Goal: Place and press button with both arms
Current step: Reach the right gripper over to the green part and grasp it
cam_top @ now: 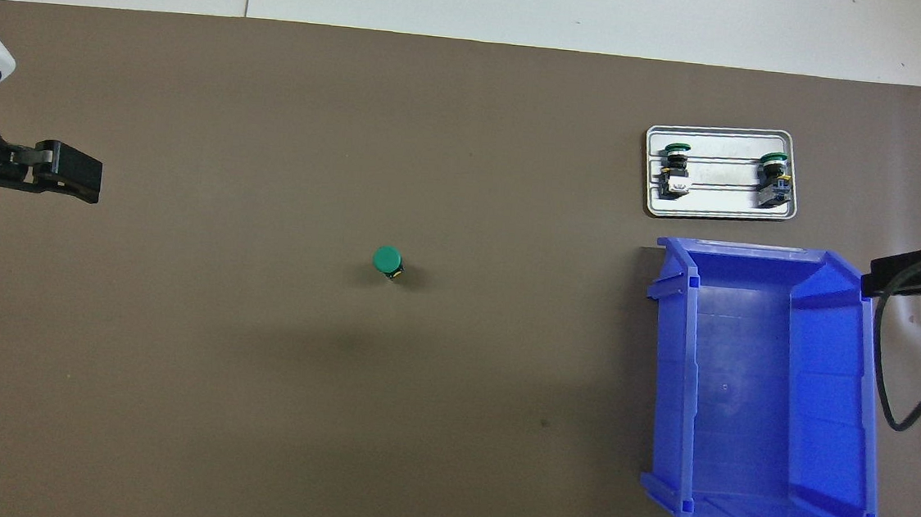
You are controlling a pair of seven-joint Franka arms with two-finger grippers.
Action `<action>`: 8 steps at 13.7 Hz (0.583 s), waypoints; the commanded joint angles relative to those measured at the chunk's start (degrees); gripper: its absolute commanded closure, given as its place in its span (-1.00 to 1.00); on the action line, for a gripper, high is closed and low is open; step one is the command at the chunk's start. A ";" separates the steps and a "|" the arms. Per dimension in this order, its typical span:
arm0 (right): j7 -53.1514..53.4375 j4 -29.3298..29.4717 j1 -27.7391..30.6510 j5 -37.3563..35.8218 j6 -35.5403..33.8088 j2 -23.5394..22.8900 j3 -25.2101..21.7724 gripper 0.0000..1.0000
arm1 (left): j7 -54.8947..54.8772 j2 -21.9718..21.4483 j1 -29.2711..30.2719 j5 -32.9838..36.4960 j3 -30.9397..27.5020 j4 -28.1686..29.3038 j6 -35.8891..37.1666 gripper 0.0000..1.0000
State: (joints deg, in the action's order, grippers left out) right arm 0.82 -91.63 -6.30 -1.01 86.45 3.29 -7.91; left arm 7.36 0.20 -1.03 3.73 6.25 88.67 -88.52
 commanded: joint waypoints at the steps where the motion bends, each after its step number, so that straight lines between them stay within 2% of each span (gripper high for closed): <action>1: 0.50 -1.27 0.06 1.01 -1.28 1.55 0.18 -1.00 | -2.43 -1.87 0.32 0.93 -0.18 0.89 0.29 -1.00; 3: 1.11 -1.79 -1.34 1.10 1.95 1.55 0.53 -1.00 | -2.44 -2.13 0.41 0.67 -0.18 1.42 0.02 -1.00; 6: 9.86 -2.58 -8.88 1.10 4.33 -0.46 0.61 -1.00 | -2.70 -2.66 0.41 -0.12 -0.27 2.56 -1.29 -1.00; 8: 16.99 -5.73 -14.86 1.97 11.60 -1.09 0.61 -1.00 | -3.05 -2.75 0.32 -2.32 -0.36 2.74 -1.30 -1.00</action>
State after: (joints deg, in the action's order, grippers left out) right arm 11.89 -93.79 -16.80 -0.57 92.27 2.57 -7.29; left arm 5.49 -0.81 -1.02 2.90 5.93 89.07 -88.66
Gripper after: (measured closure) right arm 0.000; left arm 0.000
